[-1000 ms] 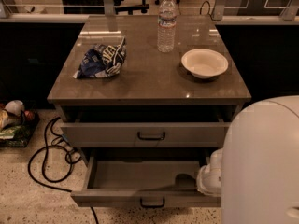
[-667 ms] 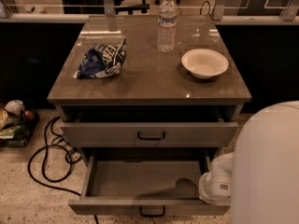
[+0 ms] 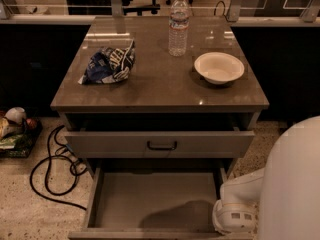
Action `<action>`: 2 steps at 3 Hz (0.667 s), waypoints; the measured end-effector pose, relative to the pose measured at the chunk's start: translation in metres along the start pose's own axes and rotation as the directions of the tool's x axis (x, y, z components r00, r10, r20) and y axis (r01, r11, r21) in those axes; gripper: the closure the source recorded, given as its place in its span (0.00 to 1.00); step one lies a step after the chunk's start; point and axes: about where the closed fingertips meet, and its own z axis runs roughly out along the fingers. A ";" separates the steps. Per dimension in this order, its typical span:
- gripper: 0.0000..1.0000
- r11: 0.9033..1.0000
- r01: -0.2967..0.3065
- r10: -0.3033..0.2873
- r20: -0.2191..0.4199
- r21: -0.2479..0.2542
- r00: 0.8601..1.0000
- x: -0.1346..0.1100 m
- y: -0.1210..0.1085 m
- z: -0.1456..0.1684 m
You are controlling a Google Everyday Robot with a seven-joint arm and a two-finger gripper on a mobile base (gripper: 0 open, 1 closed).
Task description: Open middle drawer
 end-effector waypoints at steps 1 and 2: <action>1.00 1.000 0.002 -0.002 -0.020 -0.021 1.000 -0.001 0.021 0.004; 1.00 1.000 0.005 -0.006 -0.028 -0.031 1.000 -0.002 0.032 0.003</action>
Offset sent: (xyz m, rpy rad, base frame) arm -0.0577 0.0188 -0.0194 -0.0384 0.0566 0.0076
